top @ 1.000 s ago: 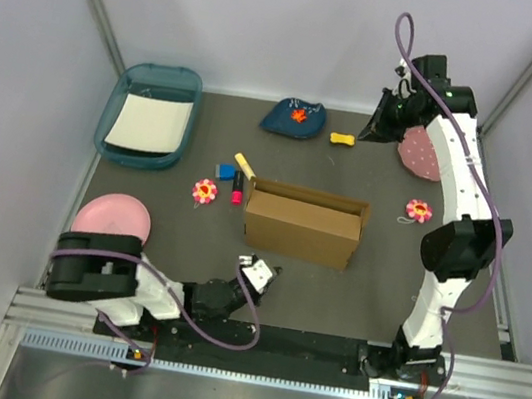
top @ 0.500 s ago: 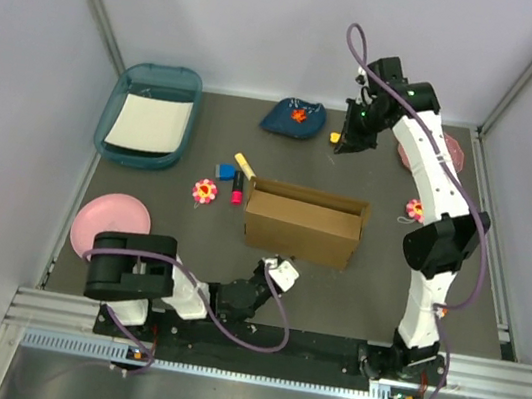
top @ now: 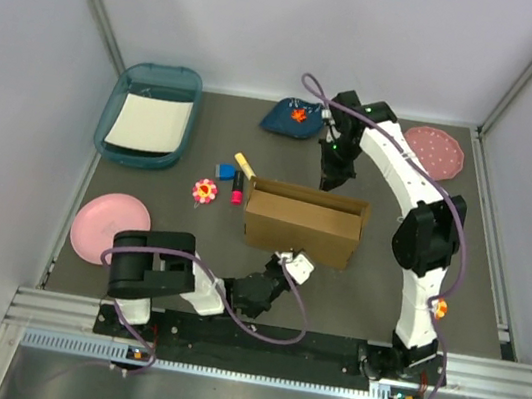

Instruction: Fold the paper box

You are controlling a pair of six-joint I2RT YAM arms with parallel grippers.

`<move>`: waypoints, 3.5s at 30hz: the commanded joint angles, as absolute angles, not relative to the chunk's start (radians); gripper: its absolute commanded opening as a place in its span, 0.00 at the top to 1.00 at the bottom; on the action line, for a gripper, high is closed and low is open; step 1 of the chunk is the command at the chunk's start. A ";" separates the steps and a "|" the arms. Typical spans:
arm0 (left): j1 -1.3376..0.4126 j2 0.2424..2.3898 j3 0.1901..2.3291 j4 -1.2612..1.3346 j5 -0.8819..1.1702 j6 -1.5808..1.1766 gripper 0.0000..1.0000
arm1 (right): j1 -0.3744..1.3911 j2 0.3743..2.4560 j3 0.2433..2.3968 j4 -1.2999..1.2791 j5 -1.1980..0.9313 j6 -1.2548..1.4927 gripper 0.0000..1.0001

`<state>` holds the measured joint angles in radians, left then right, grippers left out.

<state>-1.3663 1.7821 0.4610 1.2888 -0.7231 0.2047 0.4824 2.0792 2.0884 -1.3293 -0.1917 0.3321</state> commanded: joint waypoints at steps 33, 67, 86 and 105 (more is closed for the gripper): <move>-1.322 1.690 0.581 1.543 -0.730 0.241 0.95 | 0.609 2.023 1.789 -1.266 -0.181 0.279 1.00; -1.262 1.816 0.589 1.589 -0.828 0.301 0.92 | 0.683 1.660 1.226 -0.959 -0.201 0.544 1.00; -1.266 1.839 0.551 1.608 -0.903 0.328 0.91 | 0.713 1.578 1.014 -0.801 -0.222 0.635 1.00; -1.273 1.707 0.445 1.565 -0.899 0.325 0.87 | 0.658 1.543 1.177 -0.838 -0.147 0.617 0.99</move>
<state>-1.3235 1.7596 0.4271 1.2850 -0.7540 0.2871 0.6453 1.5658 1.1679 -0.6323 -0.0460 0.6281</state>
